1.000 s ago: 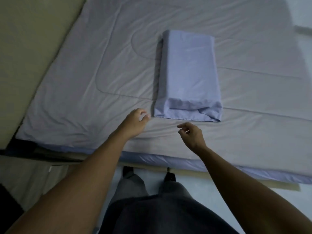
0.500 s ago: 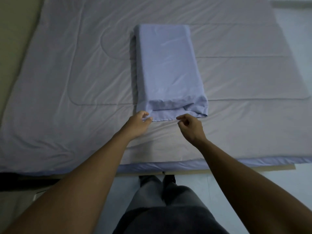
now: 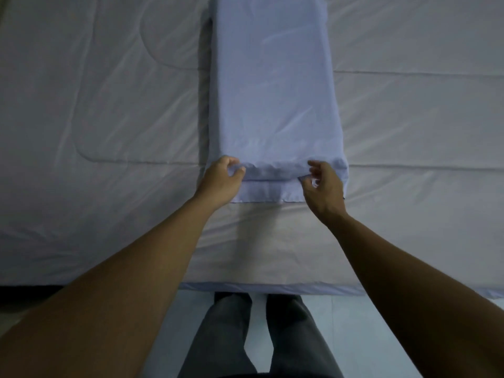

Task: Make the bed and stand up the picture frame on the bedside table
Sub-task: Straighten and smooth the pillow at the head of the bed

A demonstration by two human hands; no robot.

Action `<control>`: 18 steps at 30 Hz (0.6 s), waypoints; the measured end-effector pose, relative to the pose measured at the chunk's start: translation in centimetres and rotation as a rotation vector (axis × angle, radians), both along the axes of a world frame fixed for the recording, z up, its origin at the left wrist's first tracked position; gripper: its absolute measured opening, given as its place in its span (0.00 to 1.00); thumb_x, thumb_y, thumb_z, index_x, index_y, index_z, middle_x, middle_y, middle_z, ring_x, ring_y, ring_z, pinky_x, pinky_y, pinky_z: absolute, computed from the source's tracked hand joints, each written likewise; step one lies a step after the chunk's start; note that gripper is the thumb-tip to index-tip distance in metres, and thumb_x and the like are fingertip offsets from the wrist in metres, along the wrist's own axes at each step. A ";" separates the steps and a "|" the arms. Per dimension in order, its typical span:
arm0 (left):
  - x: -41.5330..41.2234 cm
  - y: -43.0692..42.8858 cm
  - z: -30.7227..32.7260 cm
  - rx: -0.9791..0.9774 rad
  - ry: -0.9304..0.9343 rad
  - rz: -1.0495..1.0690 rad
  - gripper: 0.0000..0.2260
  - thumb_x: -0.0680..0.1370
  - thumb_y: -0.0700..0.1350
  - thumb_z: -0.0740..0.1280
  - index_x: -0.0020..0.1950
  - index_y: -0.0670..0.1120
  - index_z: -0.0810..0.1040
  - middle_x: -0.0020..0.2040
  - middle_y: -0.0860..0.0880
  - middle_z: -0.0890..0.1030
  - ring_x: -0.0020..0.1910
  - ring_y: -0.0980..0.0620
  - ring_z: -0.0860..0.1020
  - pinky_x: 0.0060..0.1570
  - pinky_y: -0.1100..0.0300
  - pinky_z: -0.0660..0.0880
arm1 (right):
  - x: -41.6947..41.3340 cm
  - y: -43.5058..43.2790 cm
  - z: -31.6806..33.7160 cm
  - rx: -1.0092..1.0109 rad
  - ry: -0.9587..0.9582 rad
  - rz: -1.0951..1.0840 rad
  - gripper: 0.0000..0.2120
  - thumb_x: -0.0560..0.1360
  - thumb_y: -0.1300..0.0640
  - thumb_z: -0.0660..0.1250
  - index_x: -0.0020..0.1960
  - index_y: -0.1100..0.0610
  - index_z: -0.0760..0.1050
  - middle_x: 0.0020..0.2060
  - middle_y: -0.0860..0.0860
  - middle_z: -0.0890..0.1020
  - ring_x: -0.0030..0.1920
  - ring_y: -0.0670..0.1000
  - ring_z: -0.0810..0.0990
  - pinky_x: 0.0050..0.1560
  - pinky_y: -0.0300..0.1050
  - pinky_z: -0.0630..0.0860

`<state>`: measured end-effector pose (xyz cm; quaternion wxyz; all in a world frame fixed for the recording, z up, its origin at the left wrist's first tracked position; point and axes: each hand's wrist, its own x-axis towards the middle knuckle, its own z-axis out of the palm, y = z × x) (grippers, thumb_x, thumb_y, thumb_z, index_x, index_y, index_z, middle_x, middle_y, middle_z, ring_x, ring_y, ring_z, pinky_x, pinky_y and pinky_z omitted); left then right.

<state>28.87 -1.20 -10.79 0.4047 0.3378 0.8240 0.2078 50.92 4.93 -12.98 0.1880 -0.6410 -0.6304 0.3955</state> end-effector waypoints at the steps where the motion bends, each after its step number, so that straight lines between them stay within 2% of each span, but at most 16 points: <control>1: -0.1 0.9 -1.3 0.011 0.028 0.043 0.20 0.79 0.50 0.65 0.71 0.48 0.71 0.70 0.49 0.73 0.68 0.48 0.72 0.61 0.63 0.66 | 0.1 1.3 -1.1 0.007 -0.009 -0.011 0.19 0.77 0.61 0.66 0.67 0.56 0.72 0.62 0.52 0.78 0.61 0.50 0.77 0.60 0.36 0.70; 3: -0.3 2.5 -3.6 0.050 0.056 0.155 0.26 0.79 0.52 0.66 0.75 0.47 0.65 0.74 0.45 0.67 0.71 0.45 0.69 0.69 0.54 0.66 | 0.4 3.9 -3.0 0.009 -0.048 -0.057 0.23 0.78 0.59 0.66 0.71 0.57 0.68 0.68 0.53 0.74 0.67 0.51 0.73 0.65 0.37 0.67; 6: -0.7 4.5 -6.5 0.056 0.111 0.287 0.33 0.78 0.56 0.66 0.78 0.45 0.58 0.76 0.41 0.63 0.73 0.41 0.65 0.71 0.47 0.64 | 1.1 7.2 -6.1 -0.005 -0.112 -0.122 0.28 0.78 0.53 0.67 0.74 0.58 0.64 0.71 0.56 0.69 0.70 0.55 0.70 0.71 0.47 0.68; 9: -1.5 5.8 -9.2 0.023 0.143 0.305 0.40 0.75 0.59 0.69 0.79 0.44 0.55 0.76 0.40 0.63 0.74 0.40 0.64 0.72 0.47 0.63 | 1.2 9.3 -8.5 -0.012 -0.103 -0.169 0.31 0.76 0.48 0.69 0.74 0.57 0.63 0.71 0.56 0.67 0.70 0.56 0.69 0.72 0.51 0.68; 11: -2.2 6.4 -10.8 0.040 0.093 0.323 0.45 0.70 0.60 0.74 0.78 0.45 0.56 0.75 0.42 0.67 0.72 0.43 0.68 0.69 0.53 0.67 | 1.1 10.2 -9.6 -0.024 -0.041 -0.232 0.35 0.74 0.46 0.70 0.75 0.58 0.61 0.71 0.56 0.68 0.71 0.56 0.70 0.72 0.50 0.68; 13: -2.7 6.8 -11.8 0.036 0.028 0.358 0.43 0.67 0.59 0.76 0.76 0.46 0.61 0.71 0.46 0.74 0.67 0.47 0.74 0.62 0.59 0.71 | 1.1 10.9 -10.5 -0.114 0.007 -0.306 0.40 0.72 0.42 0.70 0.76 0.56 0.58 0.71 0.57 0.71 0.69 0.57 0.72 0.68 0.49 0.71; 14: -2.9 7.1 -12.2 0.021 0.017 0.368 0.41 0.66 0.59 0.77 0.73 0.47 0.65 0.68 0.47 0.76 0.64 0.47 0.76 0.59 0.59 0.73 | 1.1 11.1 -10.7 -0.177 0.010 -0.337 0.40 0.71 0.41 0.71 0.76 0.55 0.59 0.70 0.56 0.73 0.67 0.57 0.74 0.64 0.48 0.72; 18: -3.0 7.8 -12.2 -0.011 -0.007 0.410 0.34 0.61 0.59 0.75 0.64 0.48 0.74 0.61 0.48 0.81 0.57 0.46 0.80 0.56 0.54 0.77 | 1.7 12.1 -10.9 -0.254 0.017 -0.380 0.32 0.68 0.39 0.72 0.65 0.56 0.75 0.59 0.53 0.81 0.54 0.54 0.80 0.50 0.43 0.73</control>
